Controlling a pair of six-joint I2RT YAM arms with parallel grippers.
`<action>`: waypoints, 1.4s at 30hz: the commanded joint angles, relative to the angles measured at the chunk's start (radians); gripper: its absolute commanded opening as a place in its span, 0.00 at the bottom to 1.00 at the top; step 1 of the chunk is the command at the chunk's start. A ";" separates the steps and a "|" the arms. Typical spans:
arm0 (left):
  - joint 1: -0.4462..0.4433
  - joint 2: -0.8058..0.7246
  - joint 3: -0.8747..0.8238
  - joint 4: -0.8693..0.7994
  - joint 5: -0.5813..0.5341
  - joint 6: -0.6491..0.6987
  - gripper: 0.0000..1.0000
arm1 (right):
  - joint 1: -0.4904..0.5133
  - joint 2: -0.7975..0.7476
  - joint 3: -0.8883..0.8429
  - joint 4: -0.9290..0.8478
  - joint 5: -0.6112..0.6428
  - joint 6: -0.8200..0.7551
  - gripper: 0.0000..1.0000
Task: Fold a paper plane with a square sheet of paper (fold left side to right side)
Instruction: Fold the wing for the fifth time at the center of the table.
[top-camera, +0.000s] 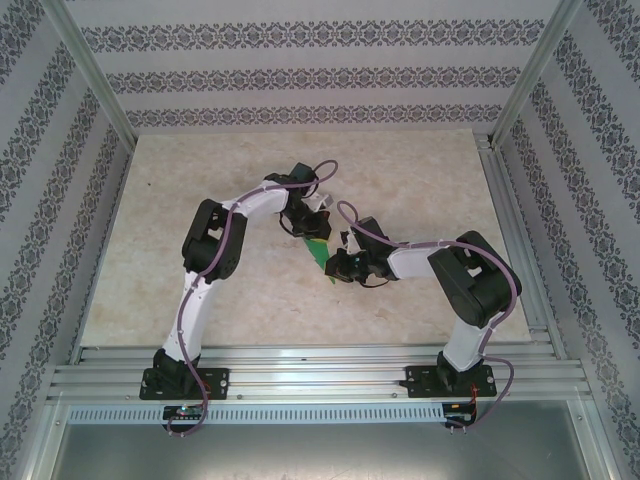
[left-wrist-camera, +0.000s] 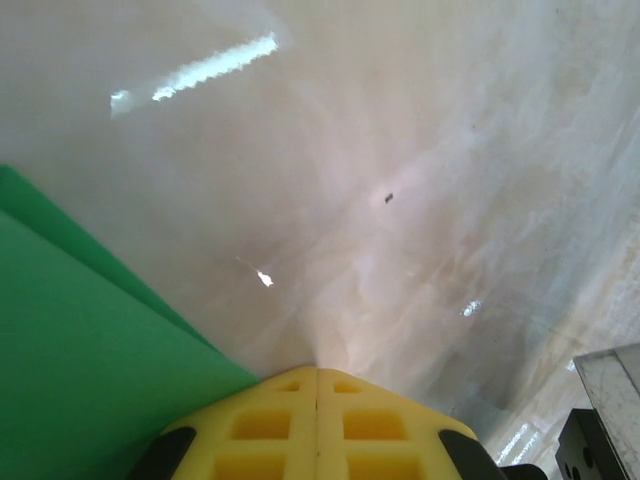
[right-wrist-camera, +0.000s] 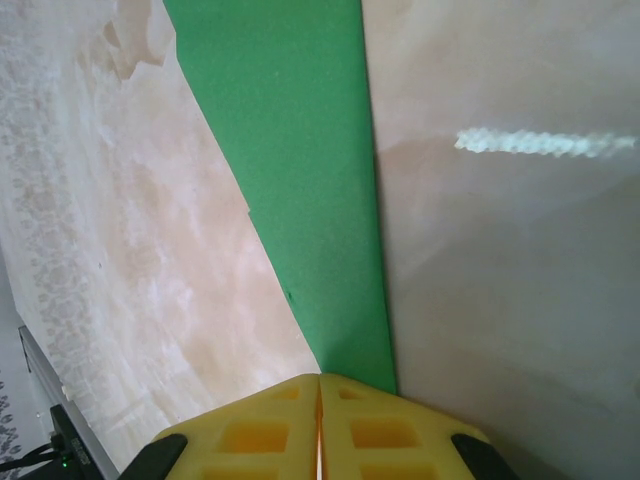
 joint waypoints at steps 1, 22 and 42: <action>0.055 0.055 0.053 0.042 -0.163 0.037 0.00 | 0.018 0.026 -0.043 -0.189 0.047 -0.023 0.09; 0.125 0.219 0.325 -0.057 -0.235 0.045 0.00 | 0.022 0.007 -0.054 -0.197 0.053 -0.026 0.09; 0.168 -0.122 0.276 -0.097 -0.271 0.075 0.03 | 0.010 -0.173 0.017 -0.265 0.033 -0.100 0.16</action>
